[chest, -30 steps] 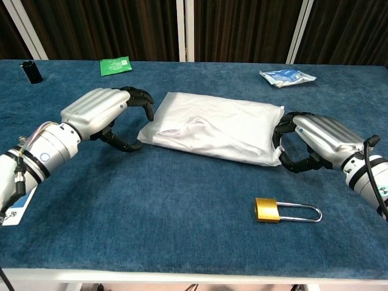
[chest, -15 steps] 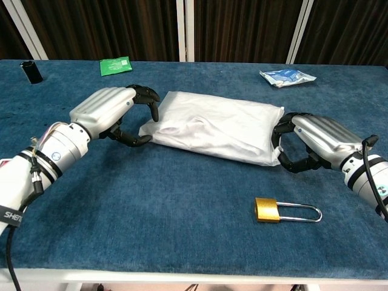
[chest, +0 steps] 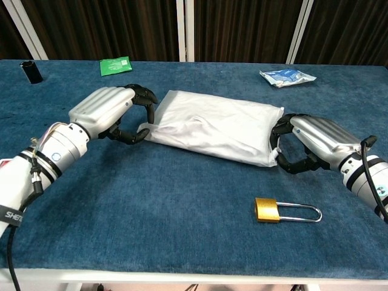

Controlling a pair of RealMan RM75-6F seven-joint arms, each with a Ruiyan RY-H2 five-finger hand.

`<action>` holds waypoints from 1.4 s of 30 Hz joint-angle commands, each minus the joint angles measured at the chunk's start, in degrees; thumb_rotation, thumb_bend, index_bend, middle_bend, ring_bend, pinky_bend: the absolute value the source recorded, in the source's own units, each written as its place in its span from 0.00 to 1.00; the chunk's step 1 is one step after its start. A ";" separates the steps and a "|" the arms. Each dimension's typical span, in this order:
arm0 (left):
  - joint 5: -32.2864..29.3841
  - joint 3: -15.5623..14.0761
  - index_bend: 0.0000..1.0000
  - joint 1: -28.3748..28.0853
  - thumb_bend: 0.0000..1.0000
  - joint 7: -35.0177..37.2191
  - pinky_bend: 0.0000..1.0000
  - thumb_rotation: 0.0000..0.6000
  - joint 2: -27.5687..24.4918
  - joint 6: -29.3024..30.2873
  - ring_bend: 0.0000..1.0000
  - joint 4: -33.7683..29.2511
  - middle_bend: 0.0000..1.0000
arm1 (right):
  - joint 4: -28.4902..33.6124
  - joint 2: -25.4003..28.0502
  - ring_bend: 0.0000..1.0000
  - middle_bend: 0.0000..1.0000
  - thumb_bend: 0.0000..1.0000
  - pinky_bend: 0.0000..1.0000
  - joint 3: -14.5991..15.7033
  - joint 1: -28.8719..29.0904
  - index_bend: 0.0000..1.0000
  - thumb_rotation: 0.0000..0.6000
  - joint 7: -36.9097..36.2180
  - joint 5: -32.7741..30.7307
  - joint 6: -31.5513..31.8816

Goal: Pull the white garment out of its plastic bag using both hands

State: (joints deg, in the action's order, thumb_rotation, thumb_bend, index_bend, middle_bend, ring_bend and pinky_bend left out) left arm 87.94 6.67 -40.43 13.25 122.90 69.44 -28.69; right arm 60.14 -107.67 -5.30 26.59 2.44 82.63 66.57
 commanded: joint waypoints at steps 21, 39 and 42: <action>-0.20 -1.51 0.66 1.06 0.45 1.52 0.20 1.00 0.45 1.91 0.15 5.21 0.30 | 0.30 1.07 0.13 0.38 0.48 0.15 -0.25 -0.05 0.88 1.00 -1.11 0.89 1.40; -2.30 -1.71 0.67 7.82 0.46 0.77 0.20 1.00 -7.02 5.17 0.15 3.13 0.30 | 7.39 10.51 0.15 0.40 0.49 0.15 -1.76 -0.68 0.89 1.00 -4.24 2.48 5.36; -3.06 -1.37 0.67 9.12 0.46 0.61 0.20 1.00 -8.45 5.50 0.15 2.77 0.30 | 9.18 12.89 0.16 0.40 0.49 0.15 -2.24 -1.23 0.89 1.00 -5.03 2.45 6.50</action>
State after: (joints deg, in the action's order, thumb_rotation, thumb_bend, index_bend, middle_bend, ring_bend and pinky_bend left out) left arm 85.27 5.11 -31.85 13.98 114.99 74.73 -25.71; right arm 68.29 -95.98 -7.17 25.75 -1.98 85.03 72.31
